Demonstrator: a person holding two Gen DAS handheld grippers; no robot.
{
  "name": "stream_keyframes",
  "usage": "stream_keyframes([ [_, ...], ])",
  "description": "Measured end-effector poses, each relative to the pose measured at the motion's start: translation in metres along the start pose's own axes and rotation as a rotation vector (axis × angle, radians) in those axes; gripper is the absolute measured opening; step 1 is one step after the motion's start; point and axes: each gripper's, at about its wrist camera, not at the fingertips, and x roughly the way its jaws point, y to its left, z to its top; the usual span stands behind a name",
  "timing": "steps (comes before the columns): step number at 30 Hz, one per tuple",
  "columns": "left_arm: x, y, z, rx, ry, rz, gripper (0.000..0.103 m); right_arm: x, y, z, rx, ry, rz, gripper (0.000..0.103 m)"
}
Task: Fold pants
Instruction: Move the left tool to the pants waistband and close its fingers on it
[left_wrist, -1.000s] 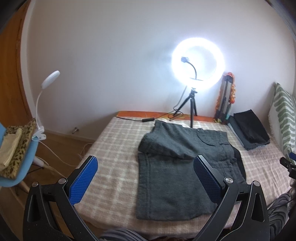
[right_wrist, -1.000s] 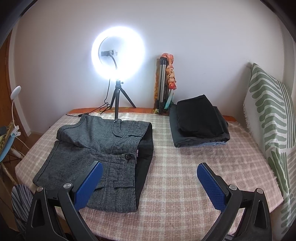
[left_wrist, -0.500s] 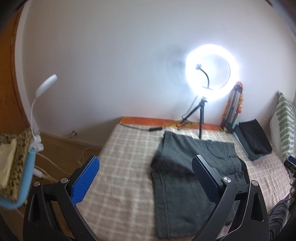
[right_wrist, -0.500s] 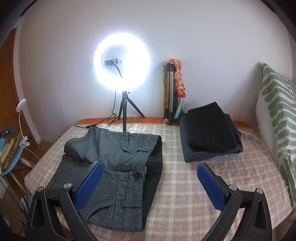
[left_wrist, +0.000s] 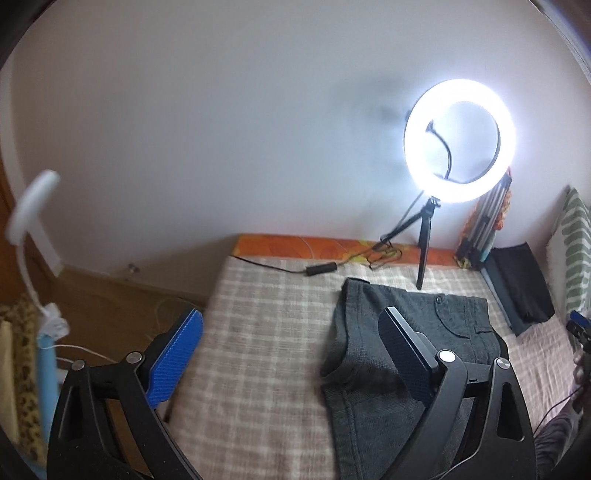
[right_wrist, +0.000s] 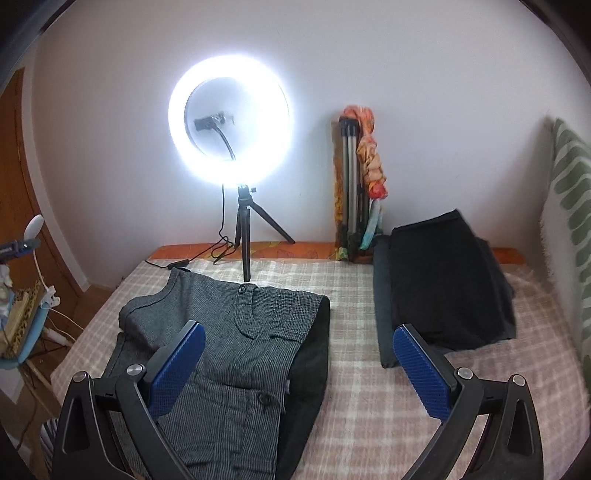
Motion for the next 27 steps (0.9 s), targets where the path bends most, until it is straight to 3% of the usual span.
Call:
stream_keyframes([
  [6,0.067,-0.016,-0.002,-0.026,0.108,-0.099,0.094,0.047,-0.014,0.014,0.018,0.070,0.033,0.102],
  [14,0.141,-0.054,0.005,0.028,0.218,-0.164,0.090,0.119,-0.014,0.034,-0.037,0.159,0.070,0.098],
  [27,0.265,-0.084,0.020,0.001,0.351,-0.154,0.089,0.230,-0.014,0.047,-0.139,0.294,0.139,0.088],
])
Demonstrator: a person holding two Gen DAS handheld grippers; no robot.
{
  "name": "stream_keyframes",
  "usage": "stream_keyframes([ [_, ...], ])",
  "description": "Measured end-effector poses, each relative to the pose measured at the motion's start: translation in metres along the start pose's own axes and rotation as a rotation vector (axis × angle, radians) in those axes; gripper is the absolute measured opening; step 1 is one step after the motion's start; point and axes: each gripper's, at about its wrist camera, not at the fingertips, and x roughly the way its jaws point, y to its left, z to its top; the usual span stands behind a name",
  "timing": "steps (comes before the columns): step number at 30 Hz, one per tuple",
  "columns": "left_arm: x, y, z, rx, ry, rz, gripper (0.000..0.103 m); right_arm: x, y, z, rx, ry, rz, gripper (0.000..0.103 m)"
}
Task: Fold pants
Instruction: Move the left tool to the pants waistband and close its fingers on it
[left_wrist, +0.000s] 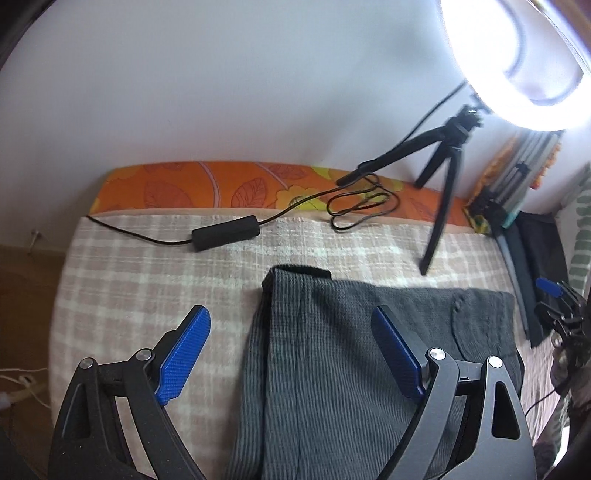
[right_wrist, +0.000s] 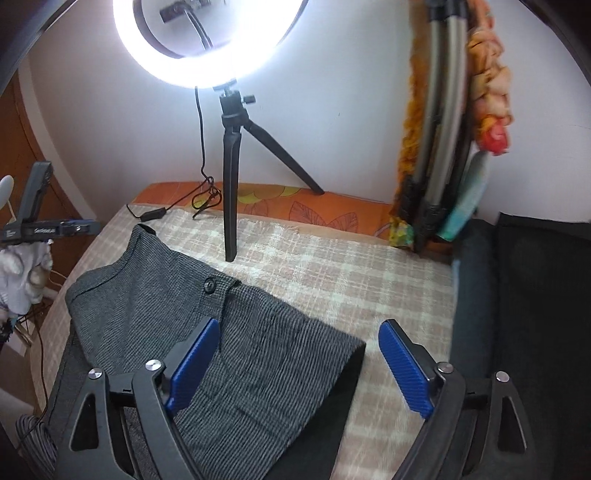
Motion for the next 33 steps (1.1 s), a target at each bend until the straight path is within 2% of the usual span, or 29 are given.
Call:
stream_keyframes([
  [7,0.043,0.010,0.014,-0.085,0.054,-0.014,0.089,0.041,-0.008,0.013,-0.015,0.054,0.035,0.088],
  [15,0.074,0.006,0.013,-0.062,0.123,0.048,0.088,0.080,-0.012,0.017,-0.043,0.120,0.041,0.088],
  [21,0.081,-0.005,0.013,-0.018,0.138,0.041,0.060,0.103,-0.011,0.016,-0.065,0.181,0.047,0.088],
  [22,0.080,-0.007,0.014,-0.010,0.138,0.033,0.052,0.106,-0.012,0.016,-0.062,0.192,0.052,0.088],
  [25,0.083,-0.013,0.014,0.005,0.134,0.032,0.042,0.112,-0.013,0.014,-0.048,0.217,0.067,0.085],
  [26,0.083,-0.013,0.014,0.009,0.132,0.027,0.037,0.112,-0.012,0.013,-0.047,0.218,0.069,0.083],
  [28,0.079,-0.015,0.013,0.017,0.126,0.024,0.033,0.110,-0.011,0.012,-0.049,0.214,0.079,0.069],
  [30,0.077,-0.018,0.012,0.031,0.120,0.032,0.031,0.108,-0.010,0.011,-0.033,0.225,0.133,0.045],
  [33,0.069,-0.020,0.013,0.029,0.103,0.028,0.028,0.103,-0.005,0.011,-0.024,0.223,0.147,0.026],
])
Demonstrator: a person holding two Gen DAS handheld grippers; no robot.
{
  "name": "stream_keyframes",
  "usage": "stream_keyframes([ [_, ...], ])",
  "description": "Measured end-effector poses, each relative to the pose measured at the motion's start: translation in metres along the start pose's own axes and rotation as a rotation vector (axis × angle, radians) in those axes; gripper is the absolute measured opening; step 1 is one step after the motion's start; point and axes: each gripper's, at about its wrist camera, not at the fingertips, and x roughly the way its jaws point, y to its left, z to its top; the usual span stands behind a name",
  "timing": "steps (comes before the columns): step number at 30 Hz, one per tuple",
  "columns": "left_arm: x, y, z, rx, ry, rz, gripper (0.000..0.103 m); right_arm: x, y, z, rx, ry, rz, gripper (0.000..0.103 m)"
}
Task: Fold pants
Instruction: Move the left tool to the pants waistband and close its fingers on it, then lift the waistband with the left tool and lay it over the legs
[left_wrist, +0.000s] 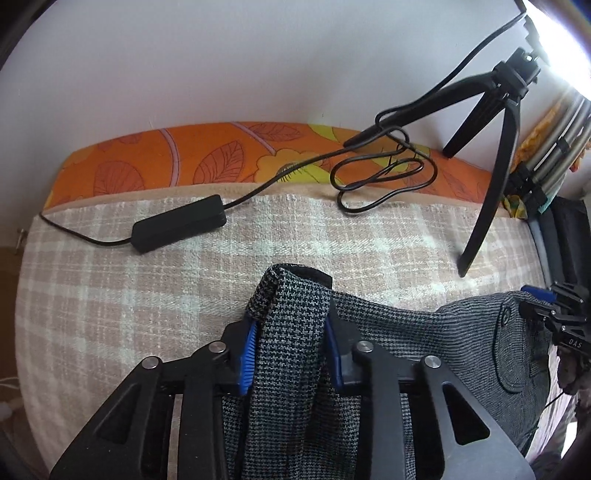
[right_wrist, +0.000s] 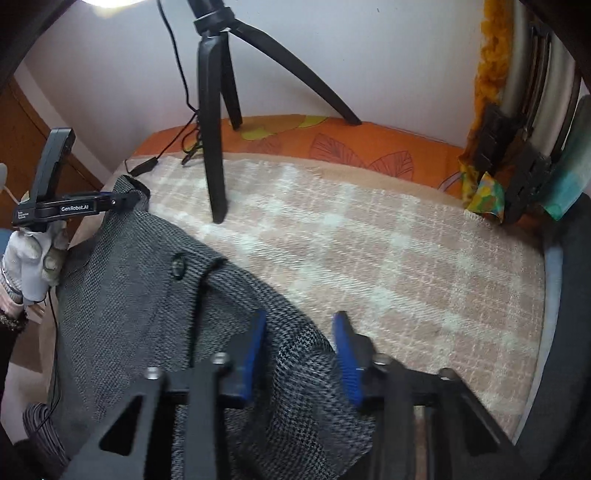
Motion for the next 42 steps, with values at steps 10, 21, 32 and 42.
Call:
stream_keyframes([
  [10,-0.057,-0.001,-0.009,-0.010,-0.094,-0.048,0.025,-0.050,0.028,-0.002,-0.079,-0.080,-0.027,0.014],
  [21,-0.132,-0.005,-0.039,0.015,-0.206,-0.109,0.024,-0.125,0.061,-0.026,-0.144,-0.173,-0.029,0.013],
  [32,-0.190,-0.004,-0.119,-0.012,-0.266,-0.157,0.024,-0.175,0.113,-0.084,-0.267,-0.192,-0.023,0.013],
  [42,-0.204,-0.008,-0.219,0.015,-0.246,-0.160,0.024,-0.182,0.153,-0.164,-0.372,-0.140,-0.024,0.013],
])
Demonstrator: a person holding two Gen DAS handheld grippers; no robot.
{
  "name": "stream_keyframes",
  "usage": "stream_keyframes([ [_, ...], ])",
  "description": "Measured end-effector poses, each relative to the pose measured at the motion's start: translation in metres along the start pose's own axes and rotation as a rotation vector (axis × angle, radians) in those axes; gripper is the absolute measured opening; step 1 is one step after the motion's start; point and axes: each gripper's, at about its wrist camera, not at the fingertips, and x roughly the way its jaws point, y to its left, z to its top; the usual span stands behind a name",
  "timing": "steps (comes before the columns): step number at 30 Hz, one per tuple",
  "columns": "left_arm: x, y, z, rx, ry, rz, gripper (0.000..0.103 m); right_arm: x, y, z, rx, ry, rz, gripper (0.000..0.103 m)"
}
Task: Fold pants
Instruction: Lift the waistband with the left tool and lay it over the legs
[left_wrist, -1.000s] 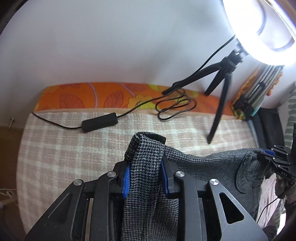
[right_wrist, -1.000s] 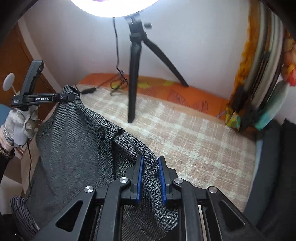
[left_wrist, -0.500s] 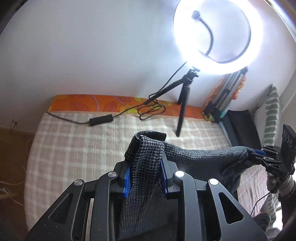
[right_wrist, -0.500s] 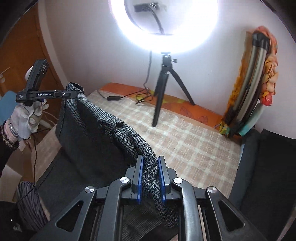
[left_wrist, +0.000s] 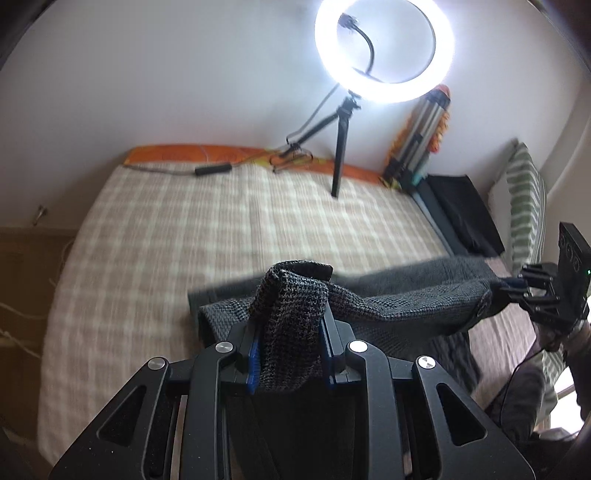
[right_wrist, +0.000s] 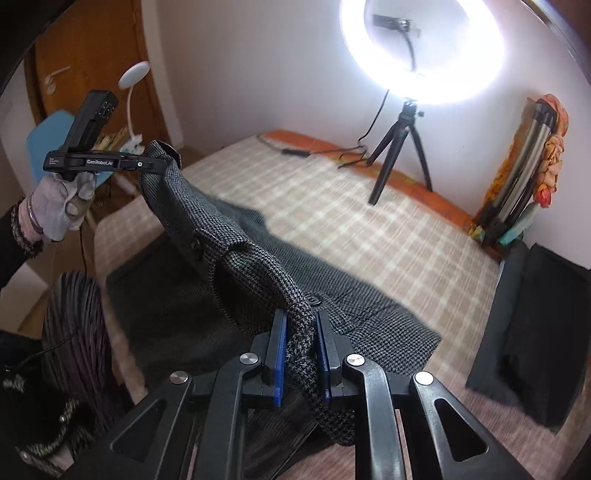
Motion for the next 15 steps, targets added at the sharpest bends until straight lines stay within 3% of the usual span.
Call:
stream_keyframes([
  [4,-0.004,0.002,-0.032,0.001,0.020,-0.007,0.026,-0.001,0.017,-0.020,-0.022,0.021,-0.005,0.013],
  [11,-0.014,0.012,-0.075,-0.031,0.055,-0.013,0.040,0.011,0.039,-0.051,-0.034,0.054,-0.011,0.013],
  [15,-0.034,0.020,-0.092,-0.036,0.058,0.012,0.041,0.016,0.047,-0.066,-0.039,0.073,-0.008,0.013],
])
